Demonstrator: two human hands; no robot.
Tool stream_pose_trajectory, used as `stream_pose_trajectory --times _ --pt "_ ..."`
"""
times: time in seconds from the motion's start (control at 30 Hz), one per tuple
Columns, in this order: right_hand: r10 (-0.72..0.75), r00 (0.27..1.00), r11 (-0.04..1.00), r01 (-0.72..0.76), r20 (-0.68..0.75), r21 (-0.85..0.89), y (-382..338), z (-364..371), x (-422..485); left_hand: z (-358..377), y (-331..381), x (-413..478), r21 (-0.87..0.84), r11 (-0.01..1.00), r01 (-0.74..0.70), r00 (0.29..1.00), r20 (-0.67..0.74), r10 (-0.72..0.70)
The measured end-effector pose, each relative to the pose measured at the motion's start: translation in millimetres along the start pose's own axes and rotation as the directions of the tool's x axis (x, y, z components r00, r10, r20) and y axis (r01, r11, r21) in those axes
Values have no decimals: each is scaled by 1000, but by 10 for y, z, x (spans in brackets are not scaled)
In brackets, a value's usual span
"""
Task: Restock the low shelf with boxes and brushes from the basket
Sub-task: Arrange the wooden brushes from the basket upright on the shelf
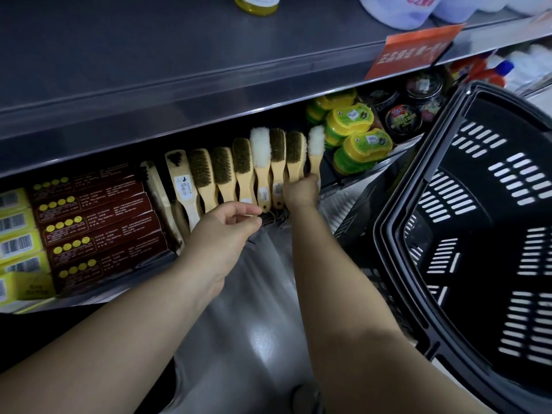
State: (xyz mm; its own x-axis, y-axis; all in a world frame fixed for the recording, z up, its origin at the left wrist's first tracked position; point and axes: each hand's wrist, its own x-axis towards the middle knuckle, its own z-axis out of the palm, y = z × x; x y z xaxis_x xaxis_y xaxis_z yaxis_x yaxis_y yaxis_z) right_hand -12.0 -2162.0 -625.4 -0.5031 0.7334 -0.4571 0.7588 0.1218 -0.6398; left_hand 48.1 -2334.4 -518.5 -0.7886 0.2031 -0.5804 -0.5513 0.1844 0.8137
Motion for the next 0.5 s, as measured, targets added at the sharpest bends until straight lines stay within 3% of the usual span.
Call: stream_pose_trajectory --times 0.23,0.4,0.5 --pt "-90 996 994 89 27 57 168 -43 -44 -11 -1 -37 5 1000 5 1000 -14 -5" --pt "-21 999 982 11 50 186 163 -61 -1 -9 16 -64 -8 1000 9 1000 -26 -9" --pt "-14 998 984 2 66 180 176 -70 -7 2 18 -74 1 1000 18 999 -29 -18"
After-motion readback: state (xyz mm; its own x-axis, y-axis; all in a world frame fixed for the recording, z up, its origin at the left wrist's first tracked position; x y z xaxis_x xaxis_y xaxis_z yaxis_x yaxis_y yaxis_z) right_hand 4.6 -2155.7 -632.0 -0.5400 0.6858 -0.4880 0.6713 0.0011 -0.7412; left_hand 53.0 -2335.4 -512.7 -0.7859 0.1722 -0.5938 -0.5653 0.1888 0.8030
